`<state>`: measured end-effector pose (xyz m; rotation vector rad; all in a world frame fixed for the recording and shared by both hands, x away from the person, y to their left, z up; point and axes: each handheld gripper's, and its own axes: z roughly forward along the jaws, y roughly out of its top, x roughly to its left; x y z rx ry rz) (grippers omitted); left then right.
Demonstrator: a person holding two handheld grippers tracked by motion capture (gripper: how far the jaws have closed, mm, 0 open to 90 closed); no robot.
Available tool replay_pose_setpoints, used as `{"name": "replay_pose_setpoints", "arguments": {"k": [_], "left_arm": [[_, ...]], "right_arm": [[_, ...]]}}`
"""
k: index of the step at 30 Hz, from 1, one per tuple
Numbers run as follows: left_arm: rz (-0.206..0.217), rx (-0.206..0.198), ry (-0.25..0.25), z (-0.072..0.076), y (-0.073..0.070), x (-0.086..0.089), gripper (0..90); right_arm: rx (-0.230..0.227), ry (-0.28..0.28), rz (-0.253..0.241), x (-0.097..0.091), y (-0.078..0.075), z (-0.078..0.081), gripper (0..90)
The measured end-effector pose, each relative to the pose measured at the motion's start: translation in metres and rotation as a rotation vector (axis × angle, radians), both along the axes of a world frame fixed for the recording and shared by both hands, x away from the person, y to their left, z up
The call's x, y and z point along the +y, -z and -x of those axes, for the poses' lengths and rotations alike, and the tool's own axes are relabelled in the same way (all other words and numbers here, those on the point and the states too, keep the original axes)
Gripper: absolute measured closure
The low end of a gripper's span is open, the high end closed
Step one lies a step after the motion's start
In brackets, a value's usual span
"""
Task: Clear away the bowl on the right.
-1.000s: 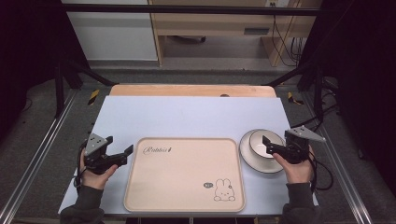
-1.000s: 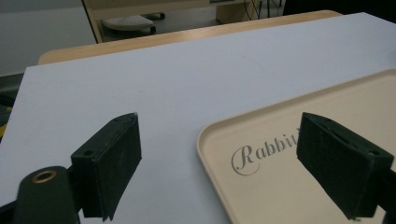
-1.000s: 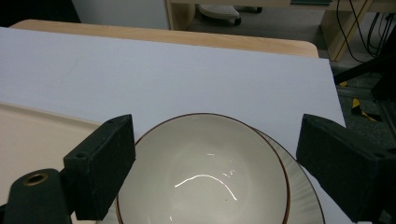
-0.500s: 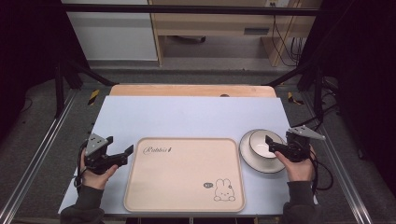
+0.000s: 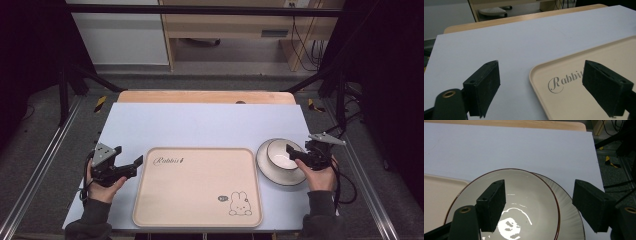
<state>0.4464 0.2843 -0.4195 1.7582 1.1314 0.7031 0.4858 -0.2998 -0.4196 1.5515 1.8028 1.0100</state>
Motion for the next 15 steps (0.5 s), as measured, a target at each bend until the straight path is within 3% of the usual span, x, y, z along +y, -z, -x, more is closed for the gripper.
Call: {"name": "replay_pose_setpoints", "arguments": {"k": [15], "left_arm": [[-0.005,0.007,0.005,-0.0009,0.0019,-0.0013,15.3]], "right_arm": [[0.087,0.000,0.001,-0.0046,0.0102,-0.0076,38.4]]}}
